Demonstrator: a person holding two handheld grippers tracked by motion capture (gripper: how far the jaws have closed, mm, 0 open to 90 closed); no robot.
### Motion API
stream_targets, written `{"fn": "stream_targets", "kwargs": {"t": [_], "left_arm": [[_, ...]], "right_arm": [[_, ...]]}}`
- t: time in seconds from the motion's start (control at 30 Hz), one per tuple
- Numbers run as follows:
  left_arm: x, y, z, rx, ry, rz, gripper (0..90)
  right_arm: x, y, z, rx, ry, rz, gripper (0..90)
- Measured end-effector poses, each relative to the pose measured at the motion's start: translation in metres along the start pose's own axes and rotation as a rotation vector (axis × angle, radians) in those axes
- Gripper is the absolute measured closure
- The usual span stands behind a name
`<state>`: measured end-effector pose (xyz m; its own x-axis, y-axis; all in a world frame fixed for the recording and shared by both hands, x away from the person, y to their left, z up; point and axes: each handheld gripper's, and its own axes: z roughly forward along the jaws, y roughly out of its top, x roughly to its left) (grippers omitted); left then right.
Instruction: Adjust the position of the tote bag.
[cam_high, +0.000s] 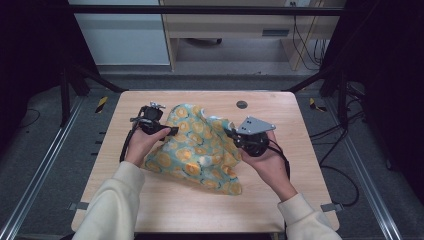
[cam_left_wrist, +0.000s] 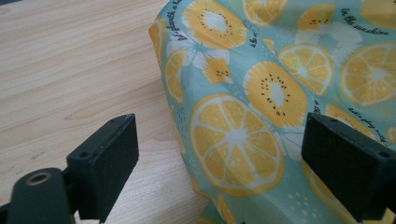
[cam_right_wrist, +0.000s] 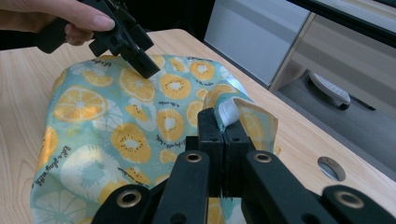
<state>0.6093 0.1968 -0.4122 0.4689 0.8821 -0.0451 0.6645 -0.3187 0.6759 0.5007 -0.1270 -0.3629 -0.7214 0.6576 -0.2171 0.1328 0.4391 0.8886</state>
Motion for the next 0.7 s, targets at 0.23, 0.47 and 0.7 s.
{"fn": "stream_targets", "kwargs": {"t": [0.23, 0.47, 0.7], "left_arm": [[0.0, -0.007, 0.004, 0.028, -0.055, -0.031, 37.8], [0.0, -0.015, 0.001, 0.023, -0.062, 0.014, 79.4], [0.0, -0.023, -0.017, -0.088, -0.033, 0.055, 88.1]], "right_arm": [[-0.001, 0.0, 0.002, 0.0, -0.006, 0.003, 89.6], [-0.004, -0.001, 0.003, -0.002, -0.014, 0.021, 89.7], [-0.017, -0.001, -0.008, -0.015, -0.04, 0.058, 89.8]]}}
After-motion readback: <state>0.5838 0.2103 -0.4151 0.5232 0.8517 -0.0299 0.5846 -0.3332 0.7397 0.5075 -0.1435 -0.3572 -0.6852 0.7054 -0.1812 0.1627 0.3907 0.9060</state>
